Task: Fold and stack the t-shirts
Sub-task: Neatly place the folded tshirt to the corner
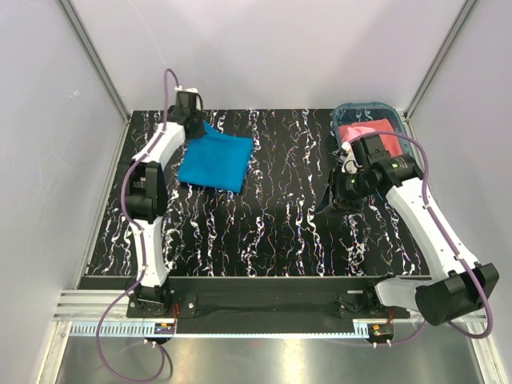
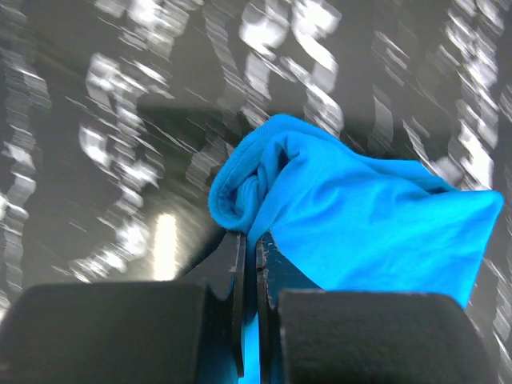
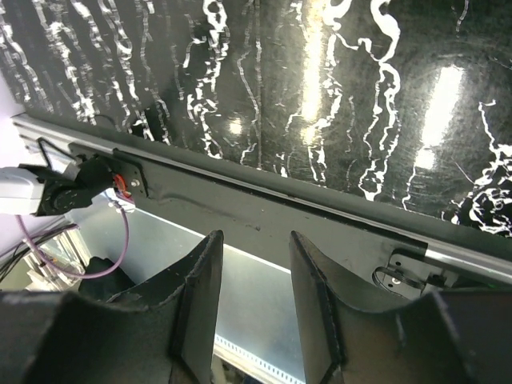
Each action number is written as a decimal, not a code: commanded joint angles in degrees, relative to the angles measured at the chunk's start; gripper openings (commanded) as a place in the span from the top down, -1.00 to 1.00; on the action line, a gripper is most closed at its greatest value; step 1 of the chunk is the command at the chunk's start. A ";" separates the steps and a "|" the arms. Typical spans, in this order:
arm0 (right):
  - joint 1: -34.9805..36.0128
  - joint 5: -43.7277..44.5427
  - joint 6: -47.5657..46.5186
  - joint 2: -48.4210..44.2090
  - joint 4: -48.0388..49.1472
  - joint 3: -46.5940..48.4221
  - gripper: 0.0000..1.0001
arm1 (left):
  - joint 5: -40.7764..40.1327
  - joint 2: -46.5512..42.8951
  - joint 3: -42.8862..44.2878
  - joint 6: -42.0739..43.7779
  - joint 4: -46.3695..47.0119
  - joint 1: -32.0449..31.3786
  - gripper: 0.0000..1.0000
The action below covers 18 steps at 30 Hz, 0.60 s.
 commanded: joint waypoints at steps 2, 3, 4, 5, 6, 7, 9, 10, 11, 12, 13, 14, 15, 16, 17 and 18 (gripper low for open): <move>-0.09 1.91 1.45 2.61 0.35 0.37 0.09 | -1.81 7.94 9.93 1.73 2.50 6.11 1.00; -0.09 1.91 1.80 3.31 0.61 0.45 0.09 | -1.45 9.26 12.06 2.00 2.77 6.72 1.00; -0.09 2.00 1.98 4.62 0.96 0.89 0.09 | -1.36 12.23 14.00 2.44 3.03 7.60 1.00; -0.09 2.26 2.24 5.41 1.49 1.07 0.10 | -1.36 13.65 15.93 3.49 3.21 8.04 1.00; -0.09 2.44 2.59 6.12 1.67 1.42 0.10 | -1.27 15.15 21.00 4.02 2.86 8.40 1.00; -0.09 2.53 2.60 7.78 1.76 2.12 0.10 | -1.36 18.03 23.05 4.63 2.77 9.01 1.00; -0.09 3.14 2.68 9.46 2.11 2.82 0.09 | -2.23 19.99 28.05 6.92 2.85 9.10 1.00; 0.00 3.32 2.77 11.03 2.02 3.79 0.10 | -4.15 20.52 28.69 8.14 4.33 10.32 1.00; -0.09 3.41 2.77 11.83 2.11 4.32 0.10 | -4.78 20.52 28.78 8.76 4.35 10.86 1.00; 0.00 3.41 2.86 12.54 2.20 4.76 0.10 | -5.75 20.35 28.78 9.29 6.35 11.30 1.00; -0.09 3.32 2.86 14.20 2.37 5.89 0.10 | -6.28 20.17 28.87 9.82 7.15 12.26 1.00; -0.09 3.14 2.86 15.00 2.63 6.34 0.10 | -7.07 19.48 28.78 11.22 9.16 12.70 1.00; -0.09 2.97 2.86 16.05 2.90 7.56 0.10 | -8.20 19.29 28.78 12.10 10.23 13.14 1.00; -0.09 2.79 2.77 17.88 2.90 8.18 0.10 | -8.22 19.29 28.87 13.59 11.20 13.93 1.00; -0.09 2.79 2.60 18.77 2.81 8.80 0.10 | -8.22 19.29 29.13 15.60 12.77 14.11 1.00; -0.09 2.88 2.51 19.65 2.73 10.46 0.10 | -8.65 19.38 29.22 17.02 13.48 14.29 1.00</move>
